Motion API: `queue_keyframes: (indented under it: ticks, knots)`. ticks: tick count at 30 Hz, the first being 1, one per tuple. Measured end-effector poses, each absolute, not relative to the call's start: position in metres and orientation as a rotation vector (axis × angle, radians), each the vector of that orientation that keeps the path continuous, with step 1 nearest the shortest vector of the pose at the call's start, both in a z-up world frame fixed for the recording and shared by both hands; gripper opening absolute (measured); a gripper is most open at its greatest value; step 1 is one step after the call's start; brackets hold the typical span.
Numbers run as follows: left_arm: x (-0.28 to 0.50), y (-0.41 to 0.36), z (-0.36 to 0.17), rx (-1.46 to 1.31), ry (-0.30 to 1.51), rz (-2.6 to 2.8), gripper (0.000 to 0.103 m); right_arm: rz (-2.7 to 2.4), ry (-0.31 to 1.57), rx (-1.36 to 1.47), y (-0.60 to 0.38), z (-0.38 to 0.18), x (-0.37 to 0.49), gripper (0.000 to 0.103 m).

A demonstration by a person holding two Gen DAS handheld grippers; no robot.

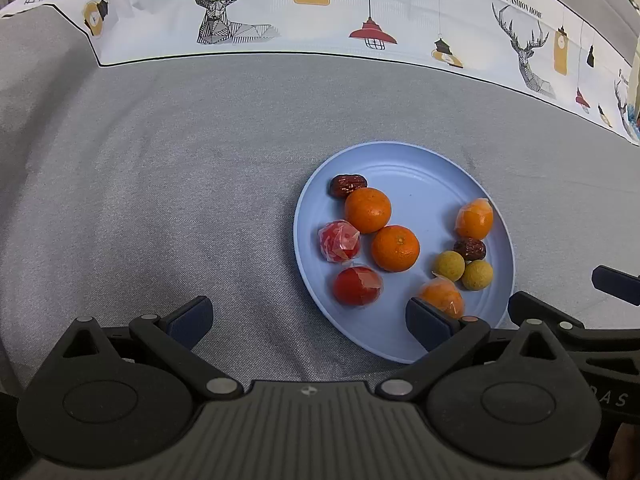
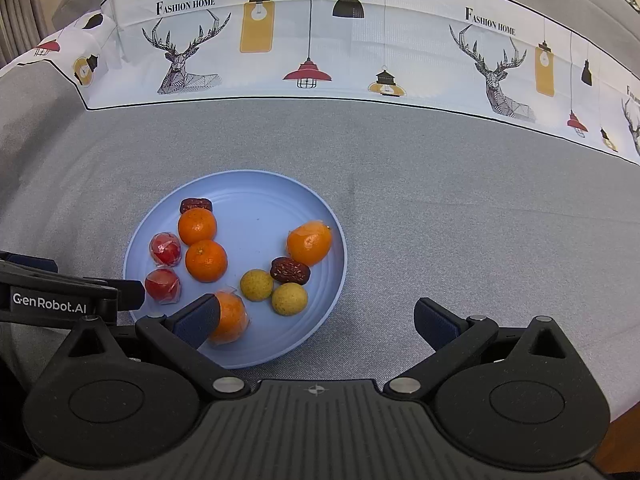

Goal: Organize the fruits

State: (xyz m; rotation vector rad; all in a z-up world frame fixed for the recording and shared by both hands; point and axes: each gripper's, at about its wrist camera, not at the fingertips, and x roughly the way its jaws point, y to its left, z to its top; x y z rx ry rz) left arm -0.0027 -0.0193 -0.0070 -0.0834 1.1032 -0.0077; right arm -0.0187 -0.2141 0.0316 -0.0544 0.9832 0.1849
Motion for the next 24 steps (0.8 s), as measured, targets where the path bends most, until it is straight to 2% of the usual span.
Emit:
queue_keyframes:
  ticks: [24]
  knots:
    - [-0.0041,-0.0225,-0.0055,-0.086,1.099,-0.015,0.102,0.182,0.980,-0.045,-0.2146,0.0319,-0.0181,0.102]
